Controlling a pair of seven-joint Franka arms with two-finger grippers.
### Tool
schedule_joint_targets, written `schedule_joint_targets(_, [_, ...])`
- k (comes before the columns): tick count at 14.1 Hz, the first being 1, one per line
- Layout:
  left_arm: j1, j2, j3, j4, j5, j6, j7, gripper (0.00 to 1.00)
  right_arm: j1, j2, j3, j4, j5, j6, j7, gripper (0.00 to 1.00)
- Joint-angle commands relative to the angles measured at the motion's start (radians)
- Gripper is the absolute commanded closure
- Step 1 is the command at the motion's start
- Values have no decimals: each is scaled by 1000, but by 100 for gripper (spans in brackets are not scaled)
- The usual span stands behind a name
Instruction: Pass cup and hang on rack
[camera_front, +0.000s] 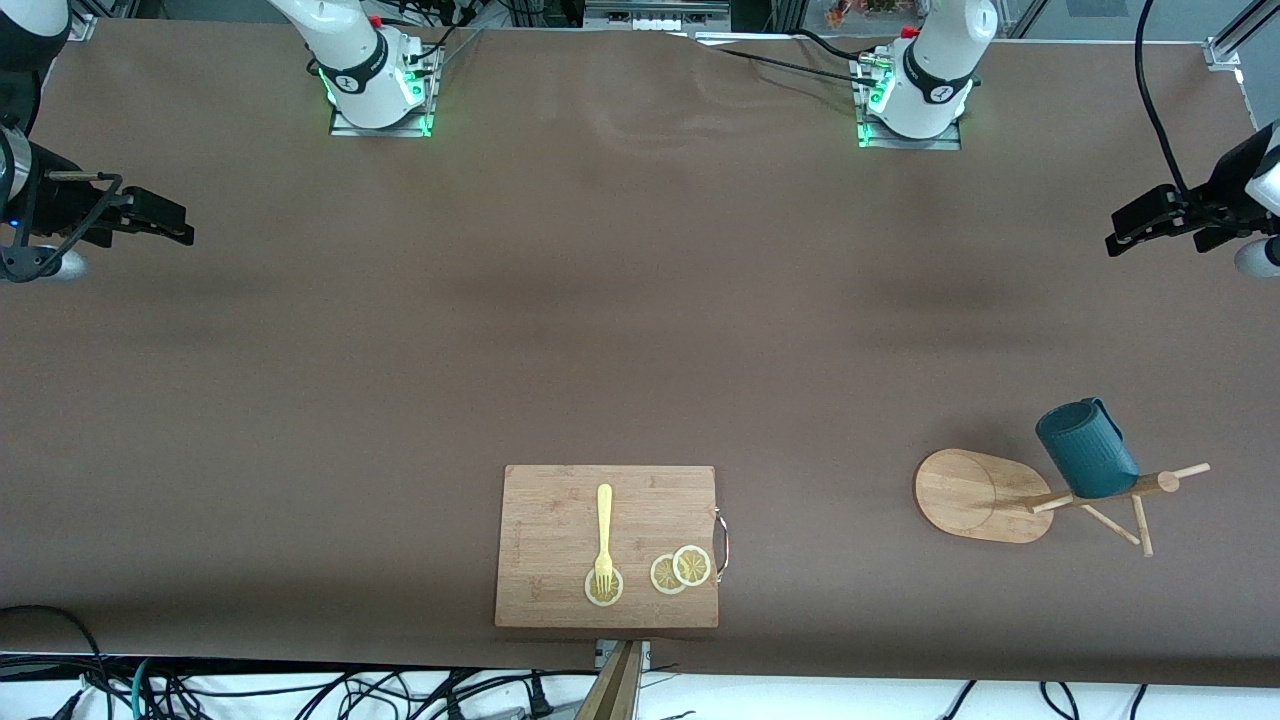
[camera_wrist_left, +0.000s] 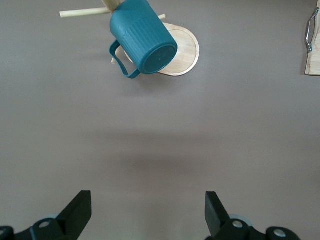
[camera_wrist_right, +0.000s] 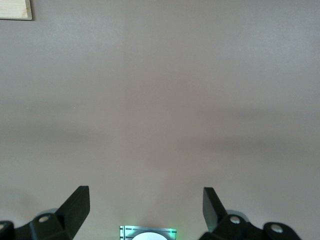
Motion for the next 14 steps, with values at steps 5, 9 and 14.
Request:
schedule_joint_targets(5, [-11, 14, 3, 34, 12, -6, 17, 0, -12, 1, 7, 13, 17, -20, -13, 0])
schedule_joint_targets(9, [-3, 18, 3, 45, 10, -4, 15, 0, -12, 1, 9, 13, 17, -20, -13, 0])
schedule_joint_targets(14, [-3, 90, 6, 137, 13, -18, 11, 0, -12, 1, 7, 13, 17, -20, -13, 0])
